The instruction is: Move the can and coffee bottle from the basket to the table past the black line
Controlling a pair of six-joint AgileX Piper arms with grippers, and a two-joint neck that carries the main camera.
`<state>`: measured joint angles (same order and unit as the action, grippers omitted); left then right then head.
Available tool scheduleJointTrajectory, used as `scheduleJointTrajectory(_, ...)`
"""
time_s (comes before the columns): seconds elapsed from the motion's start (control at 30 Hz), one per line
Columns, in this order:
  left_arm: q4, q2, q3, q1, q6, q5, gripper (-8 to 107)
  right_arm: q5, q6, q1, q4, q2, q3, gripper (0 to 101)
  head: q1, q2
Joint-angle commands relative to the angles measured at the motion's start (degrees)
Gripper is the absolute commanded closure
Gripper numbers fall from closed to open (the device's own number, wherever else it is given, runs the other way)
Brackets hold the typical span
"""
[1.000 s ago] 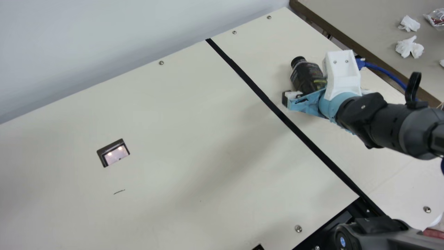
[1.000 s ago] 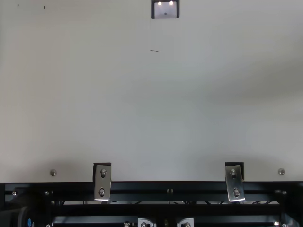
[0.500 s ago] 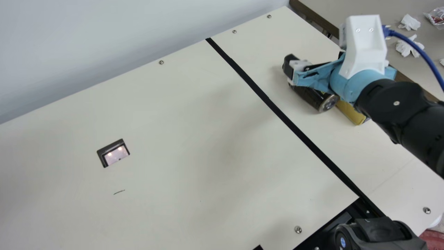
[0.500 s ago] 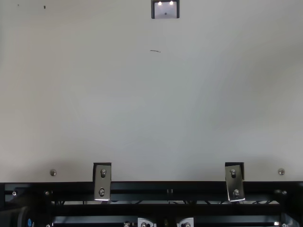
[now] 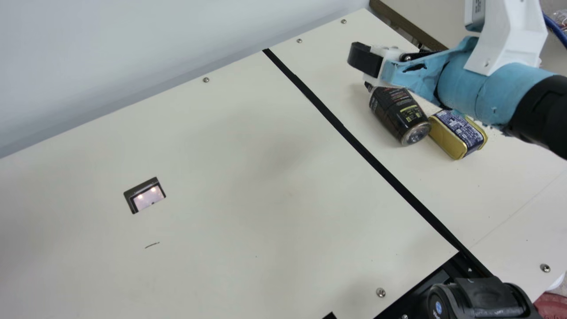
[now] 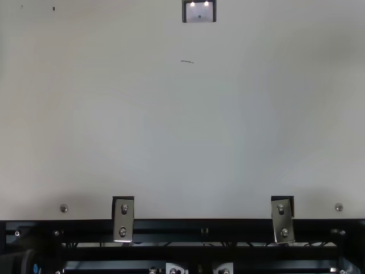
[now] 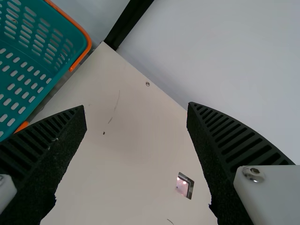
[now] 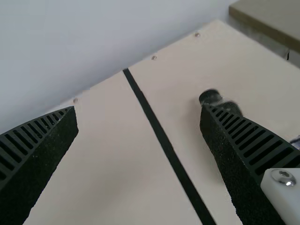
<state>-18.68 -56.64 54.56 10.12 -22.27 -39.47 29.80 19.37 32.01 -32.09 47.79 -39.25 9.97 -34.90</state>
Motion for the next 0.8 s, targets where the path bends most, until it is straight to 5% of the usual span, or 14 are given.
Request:
scheduleJointTrajectory(0.0,0.0,0.0,0.0,0.0,0.0,0.0,9,0.0,0.0,0.0,0.0,0.0,0.0,0,1.6,-0.8)
scheduleJointTrajectory(0.57,0.0,1.1,1.3,-1.2,5.3,0.6,9,2.8,-2.9,-3.7,0.1,-0.3,0.3,0,1.6,-0.8)
scheduleJointTrajectory(0.63,8.4,7.2,-2.3,-8.2,-2.1,1.5,9,3.8,-3.0,-5.0,-0.6,-0.6,0.4,0,1.6,-0.8)
scheduleJointTrajectory(0.77,13.5,11.4,-3.9,-12.9,-2.7,1.2,9,5.8,-3.1,-7.8,-1.9,-1.3,0.8,0,1.6,-0.8)
